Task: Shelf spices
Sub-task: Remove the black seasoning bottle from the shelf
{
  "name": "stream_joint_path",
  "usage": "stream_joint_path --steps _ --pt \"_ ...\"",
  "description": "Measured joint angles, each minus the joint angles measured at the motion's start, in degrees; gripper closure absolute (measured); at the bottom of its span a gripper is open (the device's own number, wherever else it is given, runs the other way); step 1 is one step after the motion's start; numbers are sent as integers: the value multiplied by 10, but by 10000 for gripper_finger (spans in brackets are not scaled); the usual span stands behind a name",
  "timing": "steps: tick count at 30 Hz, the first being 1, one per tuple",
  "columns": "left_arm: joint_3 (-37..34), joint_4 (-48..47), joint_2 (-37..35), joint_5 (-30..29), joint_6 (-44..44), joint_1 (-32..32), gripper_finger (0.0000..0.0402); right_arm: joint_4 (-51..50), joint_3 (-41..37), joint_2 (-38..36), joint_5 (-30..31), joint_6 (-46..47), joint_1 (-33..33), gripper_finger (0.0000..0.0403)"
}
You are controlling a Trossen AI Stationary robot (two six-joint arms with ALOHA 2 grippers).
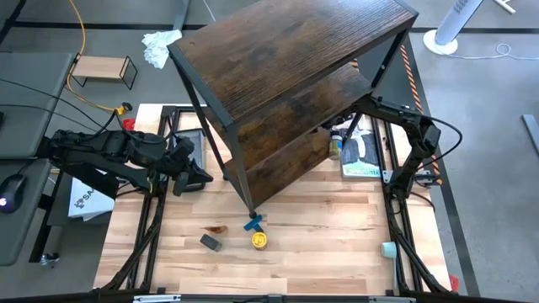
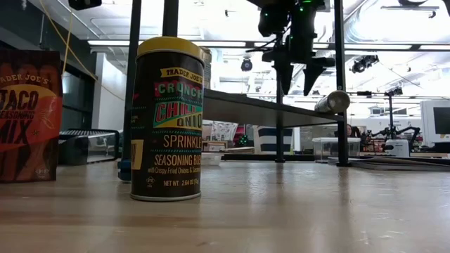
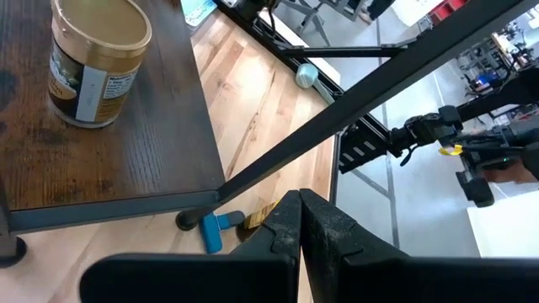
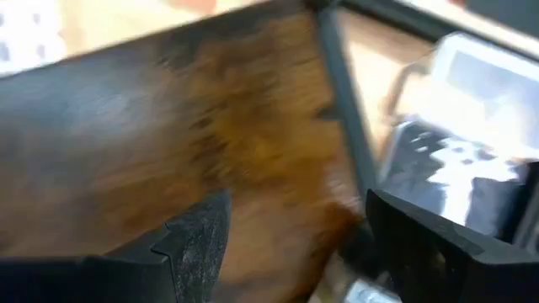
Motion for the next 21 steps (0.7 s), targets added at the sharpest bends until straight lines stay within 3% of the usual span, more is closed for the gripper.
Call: stream_joint_path --steps 9,15,21 --pt "0 -15 0 5 6 -10 401 -9 0 0 -30 5 20 130" --pt "0 -16 0 5 16 -16 402 -27 0 0 52 55 38 130" --pt "0 -16 0 6 25 -16 401 -42 0 0 57 98 53 130"
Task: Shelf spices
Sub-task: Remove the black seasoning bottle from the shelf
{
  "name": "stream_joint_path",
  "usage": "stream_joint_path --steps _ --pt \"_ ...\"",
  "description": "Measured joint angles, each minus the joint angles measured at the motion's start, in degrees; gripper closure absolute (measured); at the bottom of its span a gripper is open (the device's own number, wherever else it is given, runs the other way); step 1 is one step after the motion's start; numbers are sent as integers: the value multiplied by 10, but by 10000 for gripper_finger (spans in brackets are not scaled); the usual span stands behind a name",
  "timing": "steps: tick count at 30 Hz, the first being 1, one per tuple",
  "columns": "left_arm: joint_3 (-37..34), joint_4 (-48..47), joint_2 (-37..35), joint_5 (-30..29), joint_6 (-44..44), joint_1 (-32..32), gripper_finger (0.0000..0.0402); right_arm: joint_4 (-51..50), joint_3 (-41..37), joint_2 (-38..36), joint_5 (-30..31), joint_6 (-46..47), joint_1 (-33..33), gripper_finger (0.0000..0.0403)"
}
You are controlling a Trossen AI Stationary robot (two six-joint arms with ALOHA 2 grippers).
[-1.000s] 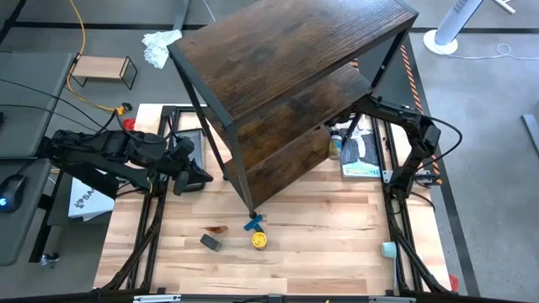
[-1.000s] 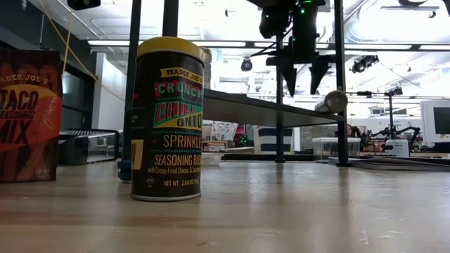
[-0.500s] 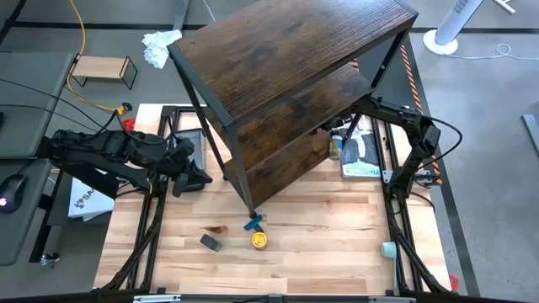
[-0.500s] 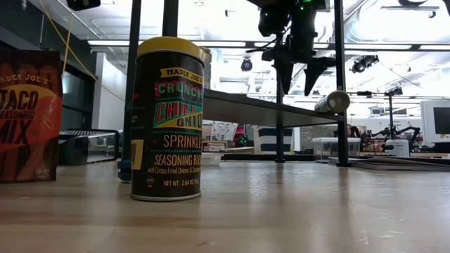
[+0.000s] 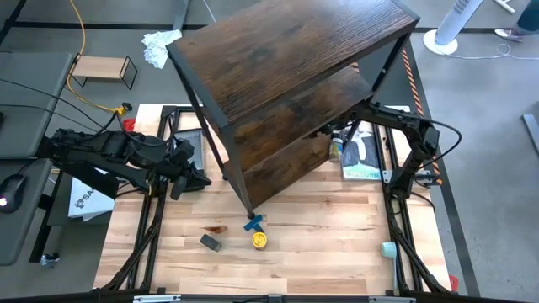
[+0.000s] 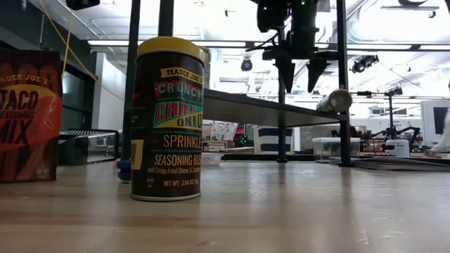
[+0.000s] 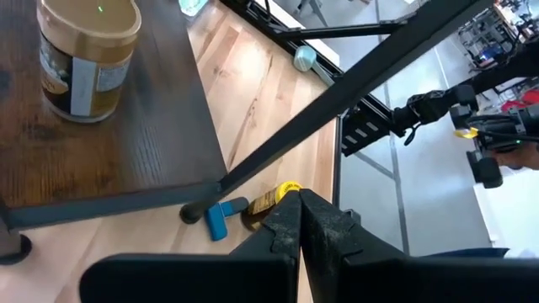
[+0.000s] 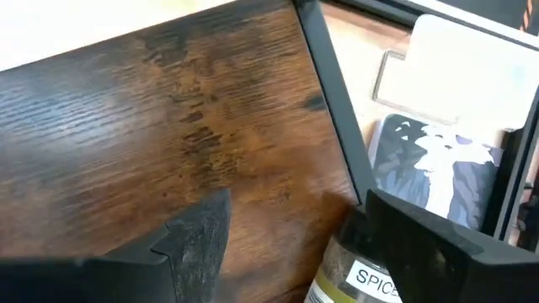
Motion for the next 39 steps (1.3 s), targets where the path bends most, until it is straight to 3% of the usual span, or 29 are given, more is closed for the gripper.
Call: stream_joint_path --steps 4,7,16,19,26,33,39 --pt "0 -7 0 0 6 0 401 9 0 -1 10 15 22 130" --pt "0 -17 0 0 6 0 401 71 0 -1 11 -52 36 130" --pt "0 -22 0 0 6 0 401 205 0 -1 -104 -213 69 130" --pt "0 -23 0 3 0 0 401 208 0 -1 -143 -242 90 130" --pt "0 -23 0 6 -1 0 401 166 0 -1 -136 -278 171 130" --pt "0 -23 0 6 -6 0 401 36 0 -1 -28 -163 272 130" --pt "0 -23 0 7 -20 0 401 -109 0 -1 65 155 354 130"
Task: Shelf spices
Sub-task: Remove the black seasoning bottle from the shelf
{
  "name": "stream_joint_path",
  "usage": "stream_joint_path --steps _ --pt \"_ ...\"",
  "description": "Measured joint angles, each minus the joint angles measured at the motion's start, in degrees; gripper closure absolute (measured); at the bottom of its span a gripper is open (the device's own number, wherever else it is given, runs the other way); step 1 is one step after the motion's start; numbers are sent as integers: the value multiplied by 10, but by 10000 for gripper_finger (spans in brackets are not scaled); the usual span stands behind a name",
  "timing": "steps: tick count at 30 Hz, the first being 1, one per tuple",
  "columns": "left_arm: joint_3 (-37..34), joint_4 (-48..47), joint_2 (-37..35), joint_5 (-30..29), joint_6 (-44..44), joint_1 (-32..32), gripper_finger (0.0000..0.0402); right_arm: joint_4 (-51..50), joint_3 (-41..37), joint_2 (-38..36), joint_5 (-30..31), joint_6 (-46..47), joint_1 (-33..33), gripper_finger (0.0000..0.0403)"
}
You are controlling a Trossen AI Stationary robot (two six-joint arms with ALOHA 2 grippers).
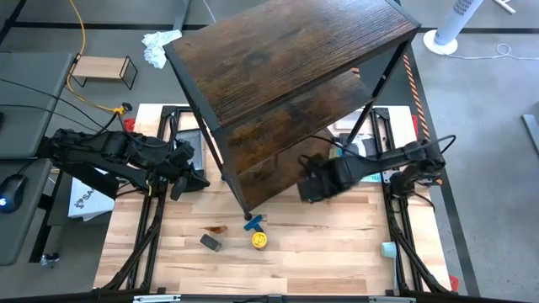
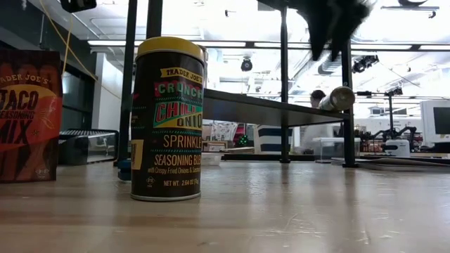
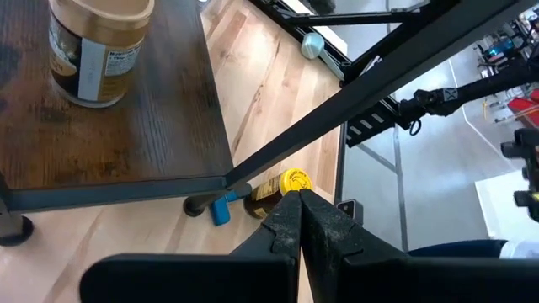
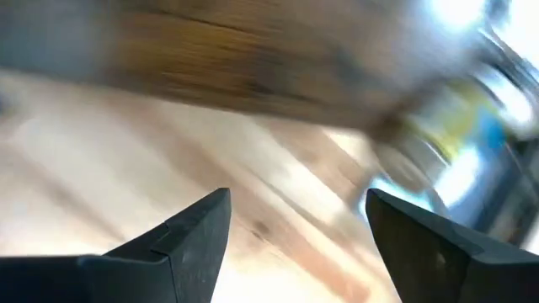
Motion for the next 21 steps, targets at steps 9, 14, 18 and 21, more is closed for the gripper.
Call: stream_joint_path --steps 9,14,18,21 --pt "0 2 0 0 -6 0 402 -13 -107 -33 -12 317 9 130" --pt "0 3 0 0 -19 0 401 -13 -131 -40 -6 359 1 130" --pt "0 3 0 -4 -20 0 401 -12 -131 -43 21 358 -17 130" --pt "0 3 0 -7 -21 0 401 -11 -131 -44 30 348 -40 130"
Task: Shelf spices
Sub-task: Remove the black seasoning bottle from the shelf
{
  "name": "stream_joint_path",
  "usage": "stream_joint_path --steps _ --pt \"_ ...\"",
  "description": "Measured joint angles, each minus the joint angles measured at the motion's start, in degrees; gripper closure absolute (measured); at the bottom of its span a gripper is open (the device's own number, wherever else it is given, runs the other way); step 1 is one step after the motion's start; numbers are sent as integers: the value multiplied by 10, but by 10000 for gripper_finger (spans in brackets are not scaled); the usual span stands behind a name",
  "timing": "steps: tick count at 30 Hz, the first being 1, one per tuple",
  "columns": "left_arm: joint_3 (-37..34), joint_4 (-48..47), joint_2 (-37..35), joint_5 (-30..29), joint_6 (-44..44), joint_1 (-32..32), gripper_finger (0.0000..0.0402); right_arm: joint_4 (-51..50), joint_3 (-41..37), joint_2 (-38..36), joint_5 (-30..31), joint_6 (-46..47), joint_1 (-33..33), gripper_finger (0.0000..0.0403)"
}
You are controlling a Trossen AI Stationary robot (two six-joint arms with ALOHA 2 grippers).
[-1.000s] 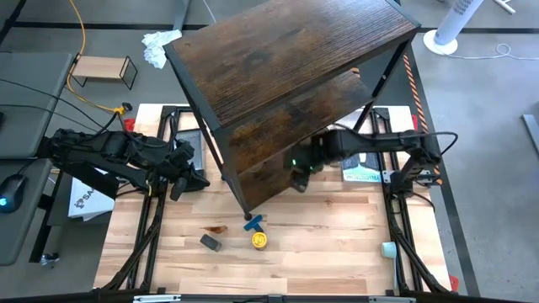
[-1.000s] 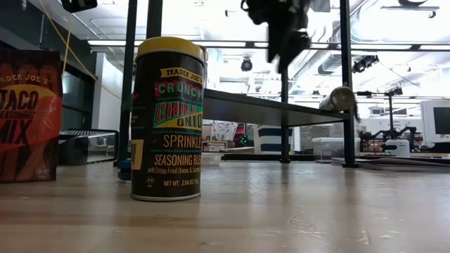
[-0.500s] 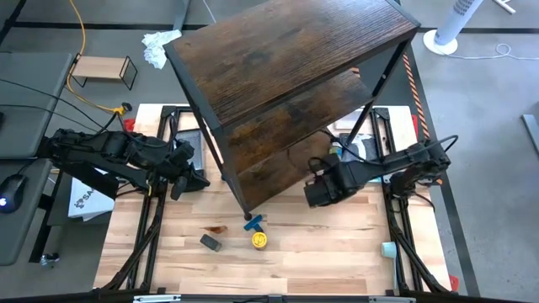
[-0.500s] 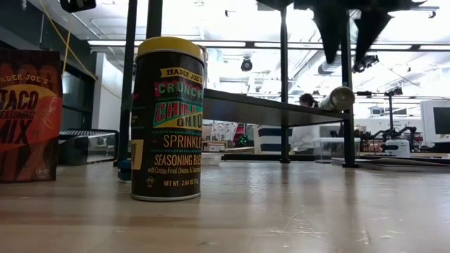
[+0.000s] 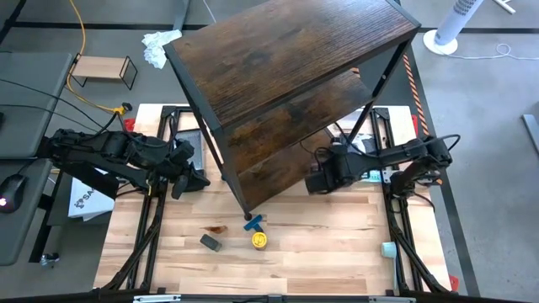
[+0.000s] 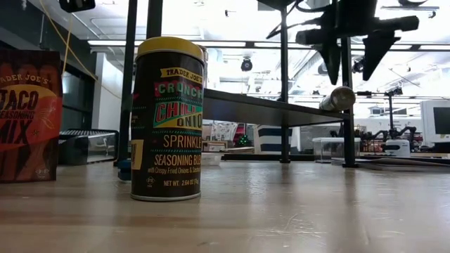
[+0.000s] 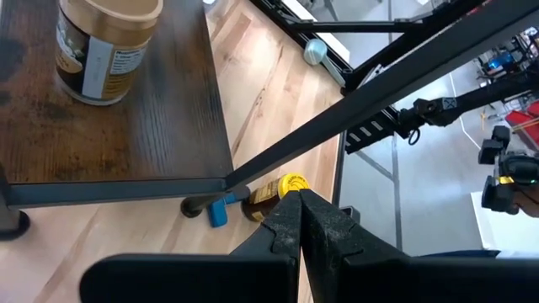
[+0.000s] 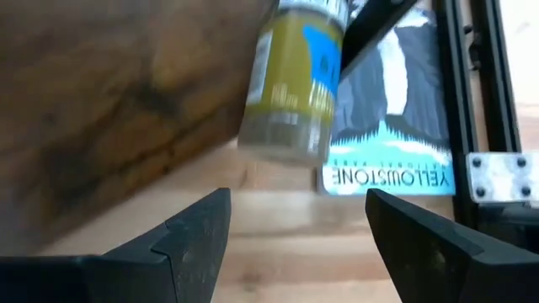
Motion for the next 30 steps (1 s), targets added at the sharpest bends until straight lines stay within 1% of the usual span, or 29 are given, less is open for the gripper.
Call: stream_joint_path --steps 5,11,14,19,26,28,30 --pt "0 0 0 -1 -1 0 401 0 0 0 22 -12 -44 130" --pt "0 0 0 -2 -10 0 402 24 0 0 21 -96 -73 130" --pt "0 0 0 -4 -10 0 401 63 0 0 18 -142 -78 130" --pt "0 0 0 -11 -10 0 402 157 0 -1 16 -207 -78 130" --pt "0 0 0 -11 -10 0 401 281 0 0 -26 -300 -78 130" --pt "0 0 0 -11 -10 0 401 283 13 0 -28 -319 -73 130" --pt "0 0 0 -11 -10 0 401 267 37 0 -9 -324 -67 130"
